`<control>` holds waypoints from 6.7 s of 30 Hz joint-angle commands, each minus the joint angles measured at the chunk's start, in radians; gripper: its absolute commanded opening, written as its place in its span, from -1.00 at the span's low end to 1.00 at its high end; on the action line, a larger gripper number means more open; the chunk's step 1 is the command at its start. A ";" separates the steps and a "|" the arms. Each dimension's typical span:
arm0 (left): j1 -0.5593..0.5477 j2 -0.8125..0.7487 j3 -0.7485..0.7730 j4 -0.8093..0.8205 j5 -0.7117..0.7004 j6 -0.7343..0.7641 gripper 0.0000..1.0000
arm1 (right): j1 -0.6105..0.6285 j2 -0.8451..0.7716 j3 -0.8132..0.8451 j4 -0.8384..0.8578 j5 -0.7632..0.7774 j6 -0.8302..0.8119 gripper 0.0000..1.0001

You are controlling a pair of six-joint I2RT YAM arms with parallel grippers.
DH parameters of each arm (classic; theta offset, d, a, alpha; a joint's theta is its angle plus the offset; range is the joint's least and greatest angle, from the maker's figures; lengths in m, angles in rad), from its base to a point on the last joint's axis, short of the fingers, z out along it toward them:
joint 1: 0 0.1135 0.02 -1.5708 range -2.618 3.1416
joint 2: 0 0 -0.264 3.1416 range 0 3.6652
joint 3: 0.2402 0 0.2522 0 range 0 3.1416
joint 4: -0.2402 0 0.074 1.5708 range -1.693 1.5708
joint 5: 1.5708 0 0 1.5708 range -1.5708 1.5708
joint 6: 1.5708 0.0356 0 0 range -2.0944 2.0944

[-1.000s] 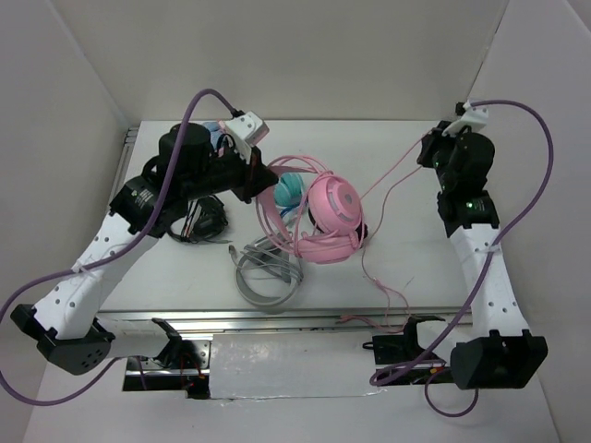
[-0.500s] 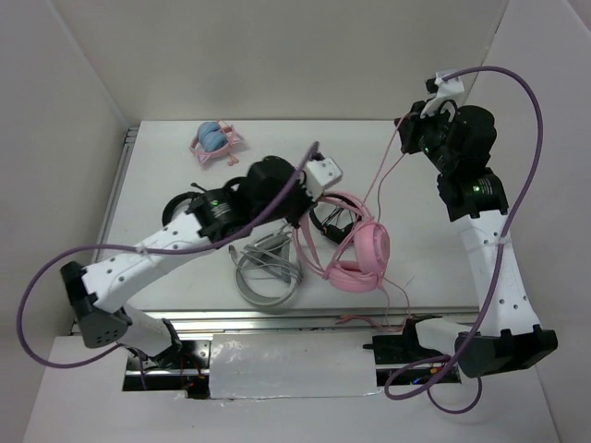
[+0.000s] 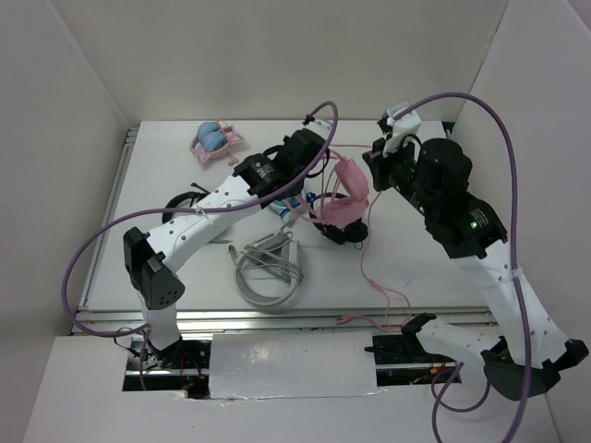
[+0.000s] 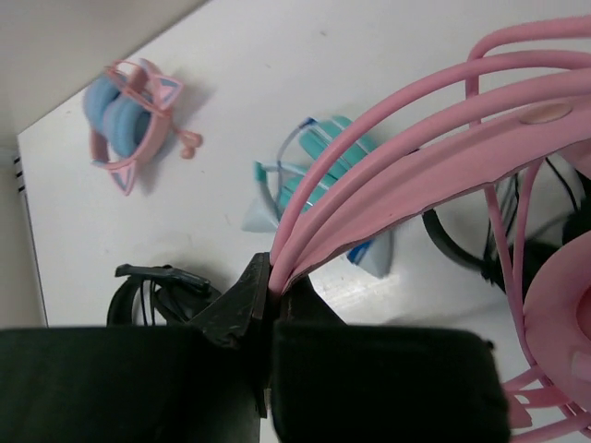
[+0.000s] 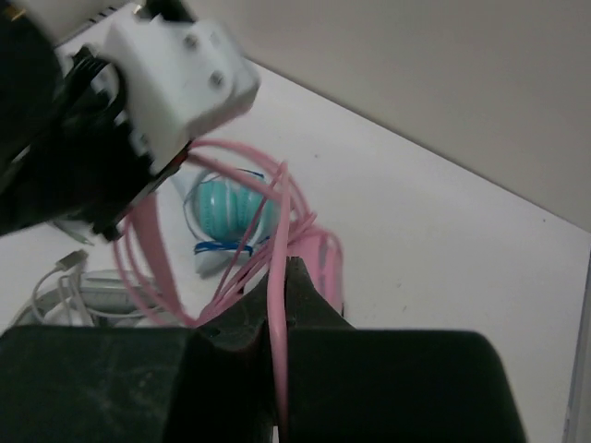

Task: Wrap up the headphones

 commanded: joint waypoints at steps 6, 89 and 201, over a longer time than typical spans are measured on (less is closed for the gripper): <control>0.125 -0.027 0.087 -0.020 -0.083 -0.124 -1.00 | 0.163 -0.091 -0.015 0.028 0.178 0.027 -1.00; 0.331 -0.447 0.138 0.074 1.082 -0.388 -1.00 | -0.063 0.317 -0.589 1.445 0.281 0.421 -0.81; 0.271 -0.190 0.110 -0.007 0.041 -0.354 -1.00 | 0.197 0.005 -0.193 0.391 -0.392 0.191 -0.63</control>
